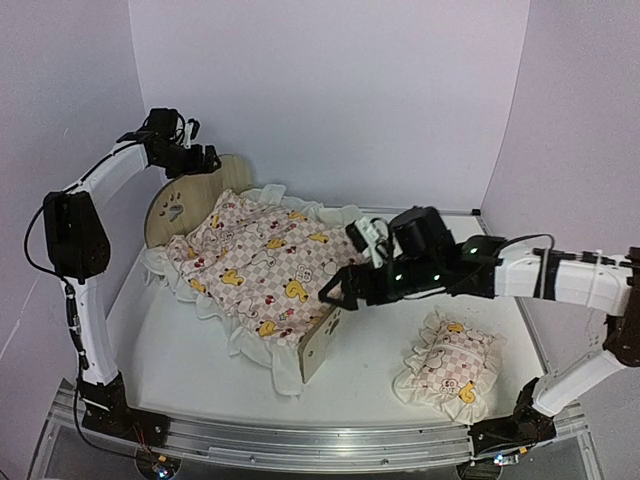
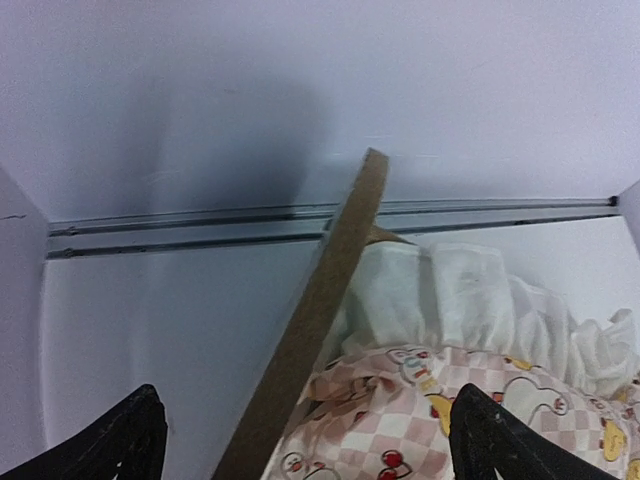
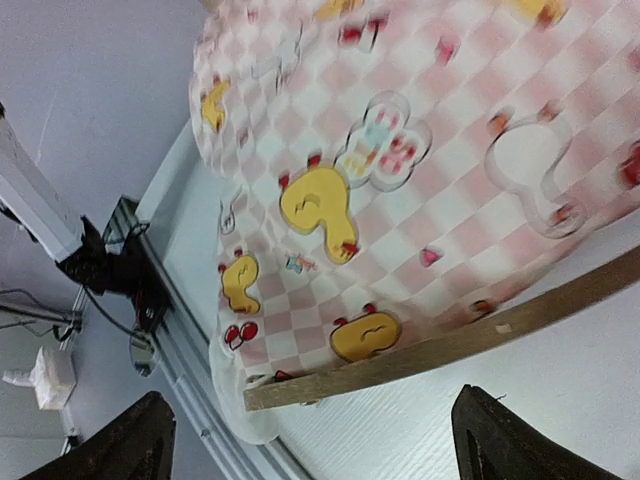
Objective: Set up the pet bed
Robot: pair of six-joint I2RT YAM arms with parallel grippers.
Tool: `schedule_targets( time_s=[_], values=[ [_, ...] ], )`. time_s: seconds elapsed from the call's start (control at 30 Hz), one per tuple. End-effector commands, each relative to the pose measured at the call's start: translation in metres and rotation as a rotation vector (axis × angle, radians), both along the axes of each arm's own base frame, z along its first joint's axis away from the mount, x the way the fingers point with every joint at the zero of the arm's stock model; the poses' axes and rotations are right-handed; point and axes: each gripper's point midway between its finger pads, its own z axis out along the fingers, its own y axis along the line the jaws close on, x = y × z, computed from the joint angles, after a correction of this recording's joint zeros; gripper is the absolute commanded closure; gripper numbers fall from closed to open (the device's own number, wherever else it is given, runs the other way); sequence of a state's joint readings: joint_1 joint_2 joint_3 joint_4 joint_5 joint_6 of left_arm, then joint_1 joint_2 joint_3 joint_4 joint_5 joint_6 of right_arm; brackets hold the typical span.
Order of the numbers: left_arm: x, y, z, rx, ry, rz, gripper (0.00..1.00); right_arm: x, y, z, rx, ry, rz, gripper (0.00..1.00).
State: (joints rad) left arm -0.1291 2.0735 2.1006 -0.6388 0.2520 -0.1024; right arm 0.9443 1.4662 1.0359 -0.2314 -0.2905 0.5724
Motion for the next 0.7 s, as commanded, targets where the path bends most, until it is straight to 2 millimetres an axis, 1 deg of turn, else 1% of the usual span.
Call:
schedule_targets(
  time_s=[0.0, 0.07, 0.1, 0.13, 0.17, 0.2, 0.23, 0.27, 0.3, 0.33, 0.37, 0.4, 0.43, 0.47, 0.5, 0.57, 0.6, 0.63, 0.67],
  values=[
    [-0.034, 0.072, 0.072, 0.257, -0.112, 0.302, 0.01, 0.057, -0.072, 0.105, -0.02, -0.361, -0.214, 0.02],
    [-0.058, 0.098, 0.1, 0.259, -0.154, 0.455, 0.01, 0.092, -0.114, 0.114, -0.038, -0.375, -0.314, 0.02],
    [-0.07, 0.102, 0.112, 0.236, -0.173, 0.487, 0.01, 0.107, -0.132, 0.117, -0.047, -0.385, -0.354, 0.02],
    [-0.084, 0.103, 0.123, 0.2, -0.187, 0.498, 0.01, 0.124, -0.147, 0.119, -0.06, -0.391, -0.392, 0.02],
    [-0.097, 0.1, 0.122, 0.143, -0.175, 0.503, 0.01, 0.142, -0.16, 0.121, -0.074, -0.396, -0.429, 0.02],
    [-0.116, 0.097, 0.137, 0.081, -0.199, 0.493, 0.01, 0.16, -0.168, 0.121, -0.083, -0.392, -0.449, 0.02],
    [-0.134, 0.089, 0.136, 0.0, -0.194, 0.471, 0.03, 0.178, -0.176, 0.121, -0.081, -0.382, -0.465, 0.02],
    [-0.149, 0.08, 0.131, -0.07, -0.187, 0.435, 0.07, 0.198, -0.181, 0.117, -0.083, -0.361, -0.479, 0.02],
    [-0.165, 0.066, 0.103, -0.131, -0.137, 0.392, 0.15, 0.215, -0.181, 0.115, -0.074, -0.34, -0.471, 0.02],
    [-0.182, 0.048, 0.088, -0.179, -0.119, 0.316, 0.25, 0.233, -0.182, 0.108, -0.075, -0.319, -0.463, 0.02],
    [-0.198, 0.03, 0.079, -0.211, -0.108, 0.242, 0.33, 0.252, -0.186, 0.099, -0.089, -0.297, -0.473, 0.02],
    [-0.214, 0.019, 0.066, -0.214, -0.089, 0.22, 0.36, 0.27, -0.19, 0.086, -0.117, -0.271, -0.483, 0.04],
    [-0.224, 0.006, 0.046, -0.197, -0.052, 0.201, 0.37, 0.287, -0.194, 0.076, -0.156, -0.261, -0.481, 0.08],
    [-0.239, -0.007, 0.035, -0.19, -0.031, 0.167, 0.4, 0.302, -0.195, 0.063, -0.204, -0.252, -0.469, 0.12],
    [-0.251, -0.017, 0.015, -0.175, 0.012, 0.172, 0.44, 0.315, -0.198, 0.052, -0.266, -0.255, -0.454, 0.15],
    [-0.27, -0.022, -0.019, -0.141, 0.075, 0.187, 0.51, 0.336, -0.195, 0.032, -0.342, -0.259, -0.396, 0.24],
    [-0.278, -0.019, -0.037, -0.116, 0.104, 0.223, 0.56, 0.345, -0.189, 0.03, -0.342, -0.269, -0.362, 0.25],
    [-0.287, -0.017, -0.058, -0.103, 0.145, 0.241, 0.59, 0.35, -0.182, 0.022, -0.336, -0.269, -0.318, 0.26],
    [-0.296, -0.019, -0.078, -0.103, 0.191, 0.248, 0.62, 0.351, -0.173, 0.018, -0.311, -0.274, -0.261, 0.28]
  ],
)
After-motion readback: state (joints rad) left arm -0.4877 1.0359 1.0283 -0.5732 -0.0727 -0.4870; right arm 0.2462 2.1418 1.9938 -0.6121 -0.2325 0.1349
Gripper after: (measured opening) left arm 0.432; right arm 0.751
